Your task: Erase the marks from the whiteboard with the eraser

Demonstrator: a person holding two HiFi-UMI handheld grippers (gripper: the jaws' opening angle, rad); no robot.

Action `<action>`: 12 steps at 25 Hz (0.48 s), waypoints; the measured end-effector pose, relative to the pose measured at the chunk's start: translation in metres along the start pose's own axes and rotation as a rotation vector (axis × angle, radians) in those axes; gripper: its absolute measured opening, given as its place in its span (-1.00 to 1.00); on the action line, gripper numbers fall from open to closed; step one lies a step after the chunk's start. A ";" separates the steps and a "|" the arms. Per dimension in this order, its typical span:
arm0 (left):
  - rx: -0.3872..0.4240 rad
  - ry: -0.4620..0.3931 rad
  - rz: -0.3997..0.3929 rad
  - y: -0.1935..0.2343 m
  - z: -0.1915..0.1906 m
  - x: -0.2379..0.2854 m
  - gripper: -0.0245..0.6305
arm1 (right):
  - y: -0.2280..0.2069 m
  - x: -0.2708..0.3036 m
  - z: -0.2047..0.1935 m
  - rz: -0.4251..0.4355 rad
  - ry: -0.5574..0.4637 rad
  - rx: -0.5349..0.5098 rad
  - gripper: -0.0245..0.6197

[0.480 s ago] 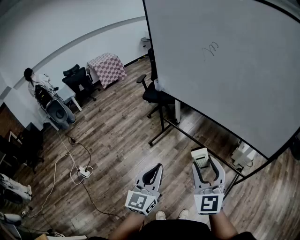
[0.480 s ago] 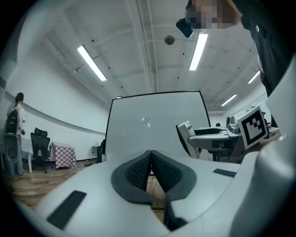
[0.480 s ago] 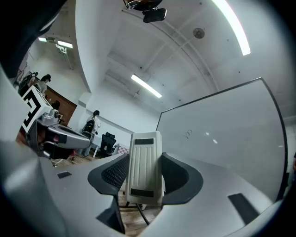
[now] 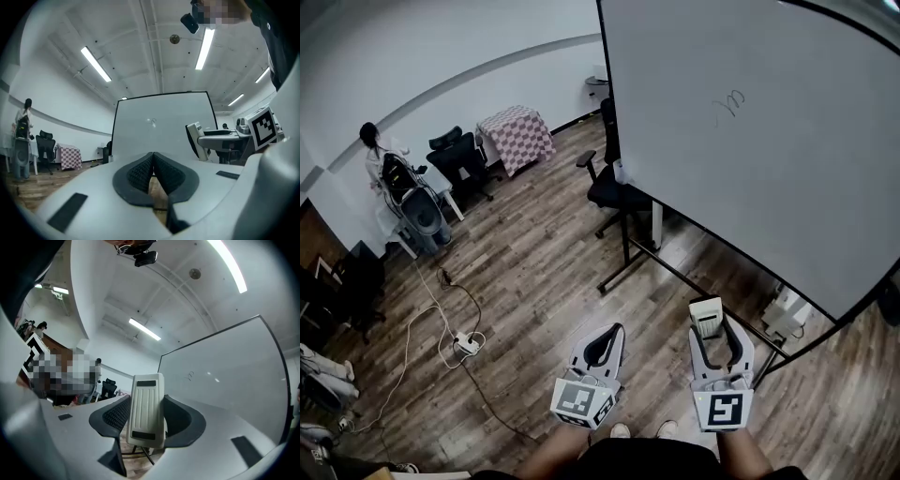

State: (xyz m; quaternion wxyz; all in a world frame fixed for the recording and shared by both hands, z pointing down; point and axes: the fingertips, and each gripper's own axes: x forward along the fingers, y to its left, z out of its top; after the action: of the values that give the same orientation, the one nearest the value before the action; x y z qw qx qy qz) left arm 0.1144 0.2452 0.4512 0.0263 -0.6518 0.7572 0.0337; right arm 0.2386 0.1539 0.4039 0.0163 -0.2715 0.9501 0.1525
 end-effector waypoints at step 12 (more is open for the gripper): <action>0.005 0.003 -0.030 0.051 0.000 -0.007 -0.87 | 0.015 0.031 0.003 -0.066 0.012 0.047 -0.16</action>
State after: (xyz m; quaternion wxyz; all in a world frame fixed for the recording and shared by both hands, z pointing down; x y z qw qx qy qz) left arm 0.0645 0.2596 0.4527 0.0273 -0.6630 0.7475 0.0307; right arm 0.2043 0.1506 0.4015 0.0221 -0.3029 0.9442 0.1277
